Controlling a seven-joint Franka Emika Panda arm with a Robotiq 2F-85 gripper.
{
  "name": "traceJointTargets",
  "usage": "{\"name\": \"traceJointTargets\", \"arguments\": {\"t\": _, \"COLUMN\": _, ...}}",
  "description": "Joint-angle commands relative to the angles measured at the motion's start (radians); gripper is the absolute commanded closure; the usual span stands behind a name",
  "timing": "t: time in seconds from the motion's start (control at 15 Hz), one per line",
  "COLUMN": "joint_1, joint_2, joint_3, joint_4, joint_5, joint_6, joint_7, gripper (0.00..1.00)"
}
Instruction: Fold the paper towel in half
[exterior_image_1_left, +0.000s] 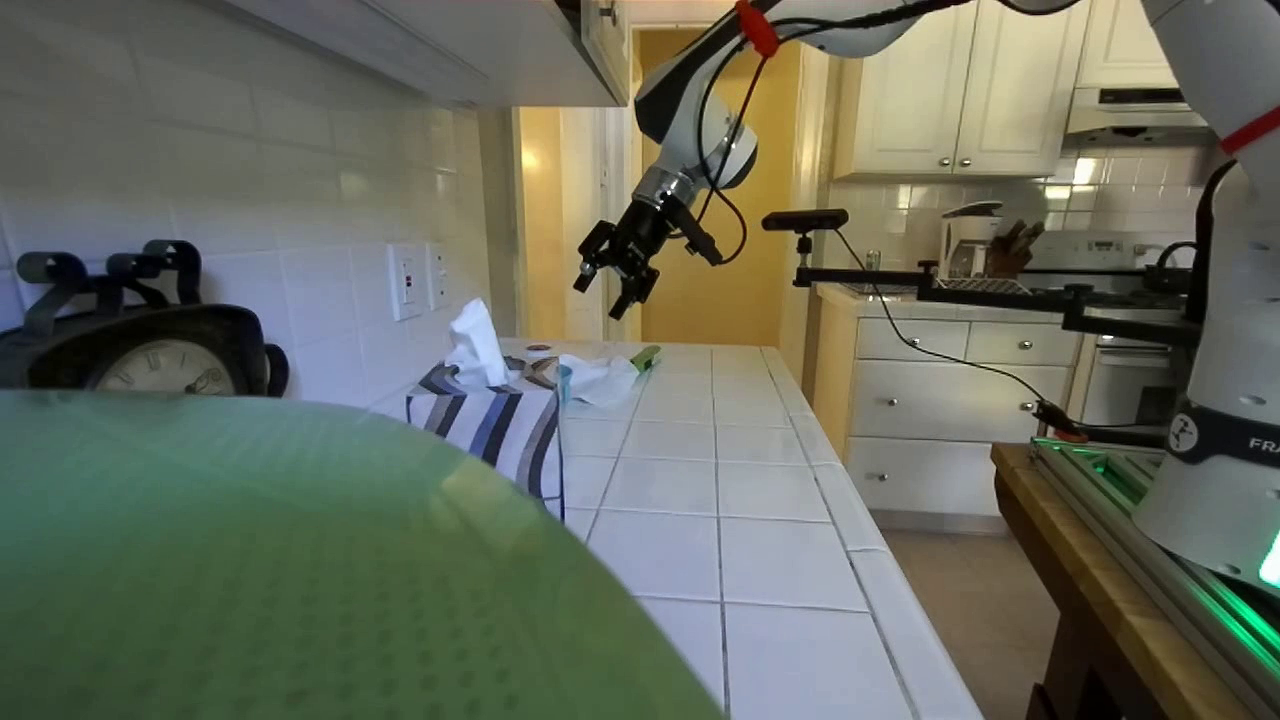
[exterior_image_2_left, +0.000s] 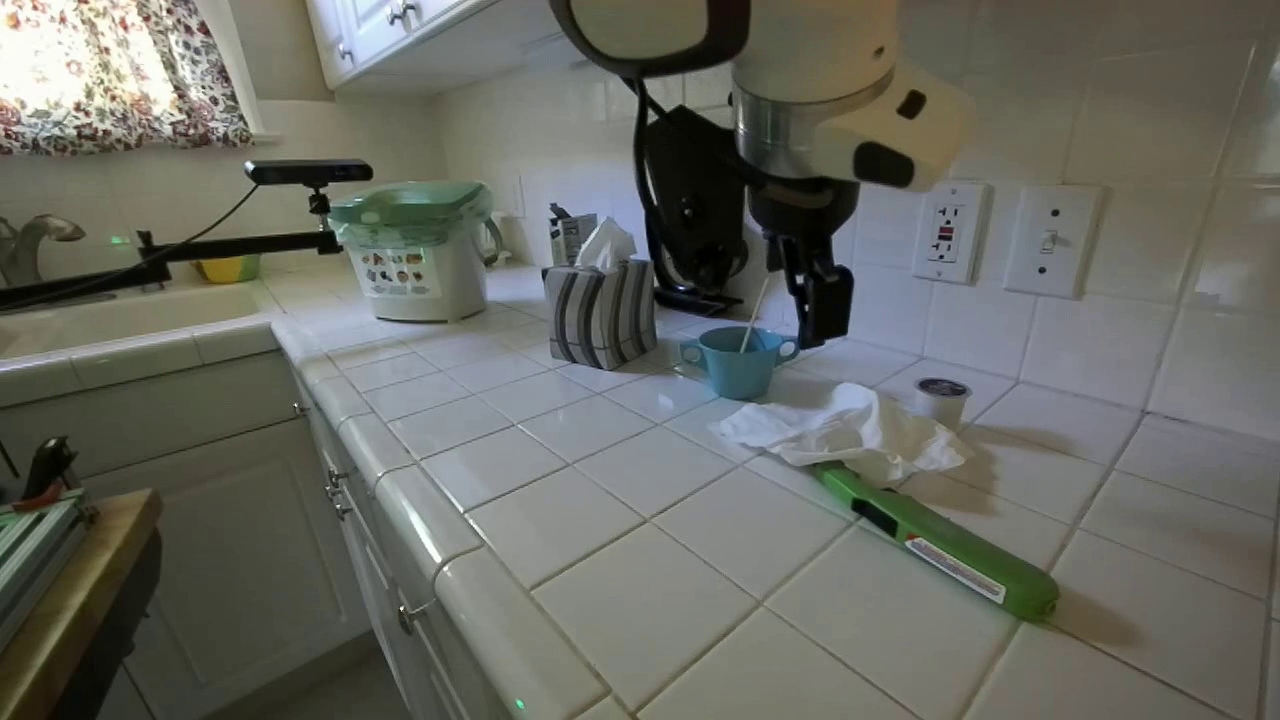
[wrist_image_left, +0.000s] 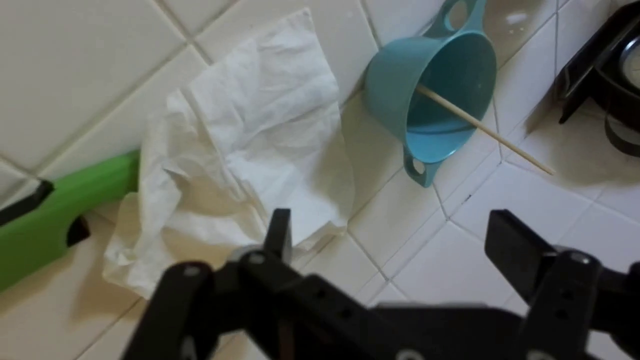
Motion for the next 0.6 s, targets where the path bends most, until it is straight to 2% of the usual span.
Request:
{"name": "traceJointTargets", "arguments": {"t": 0.0, "joint_1": -0.041, "joint_2": 0.089, "joint_3": 0.026, "joint_4": 0.086, "joint_5": -0.001, "joint_6": -0.012, "joint_7": -0.026, "gripper": 0.00}}
{"name": "traceJointTargets", "arguments": {"t": 0.53, "joint_1": -0.083, "joint_2": 0.199, "joint_3": 0.027, "joint_4": 0.185, "joint_5": -0.037, "joint_6": -0.010, "joint_7": -0.001, "gripper": 0.00}}
